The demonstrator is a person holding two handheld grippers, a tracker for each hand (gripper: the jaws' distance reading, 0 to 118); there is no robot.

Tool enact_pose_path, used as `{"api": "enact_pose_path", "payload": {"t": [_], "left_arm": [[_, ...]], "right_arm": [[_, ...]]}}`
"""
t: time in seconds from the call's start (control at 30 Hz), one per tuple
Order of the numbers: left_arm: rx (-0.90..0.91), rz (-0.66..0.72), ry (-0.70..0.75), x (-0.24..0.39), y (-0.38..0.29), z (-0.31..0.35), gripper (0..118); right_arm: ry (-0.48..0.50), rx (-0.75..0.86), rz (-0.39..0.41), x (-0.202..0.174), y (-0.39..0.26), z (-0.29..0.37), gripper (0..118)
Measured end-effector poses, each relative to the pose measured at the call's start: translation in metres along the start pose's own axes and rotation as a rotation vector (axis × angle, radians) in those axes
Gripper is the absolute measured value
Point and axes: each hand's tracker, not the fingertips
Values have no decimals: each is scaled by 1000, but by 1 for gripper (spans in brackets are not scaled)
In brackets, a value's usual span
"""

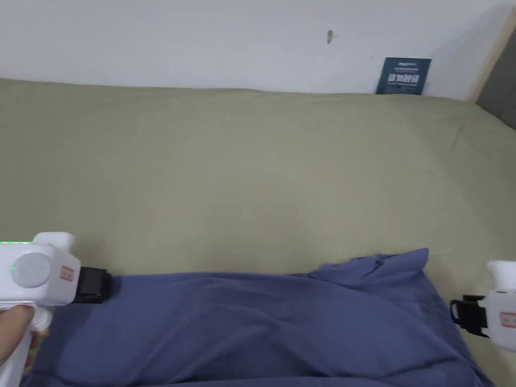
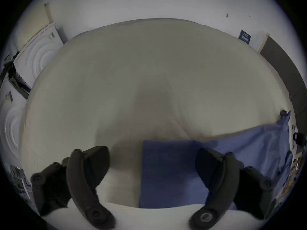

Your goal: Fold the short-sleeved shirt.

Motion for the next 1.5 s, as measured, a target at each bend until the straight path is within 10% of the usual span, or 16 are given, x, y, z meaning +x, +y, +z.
{"api": "enact_pose_path", "payload": {"t": [0.1, 0.17, 0.23, 0.47, 0.6, 0.67, 1.5], "left_arm": [[-3, 8, -63, 2, 2, 13, 62], [16, -41, -31, 1, 5, 17, 1], [-3, -20, -62, 1, 6, 17, 1], [6, -24, -52, 4, 3, 10, 1], [9, -13, -59, 2, 2, 13, 1], [16, -23, -59, 1, 1, 19, 1], [277, -36, -159, -55, -174, 209, 1]], "right_arm": [[-9, -16, 11, 3, 9, -10, 4], [-12, -14, 15, 3, 17, -16, 16], [22, -21, 3, 2, 30, -22, 74], [45, -163, 2, 1, 51, -75, 75], [22, -150, 43, -3, 52, -60, 52], [0, -83, 103, -3, 50, -42, 1], [163, 199, 2, -1, -114, 193, 1]]}}
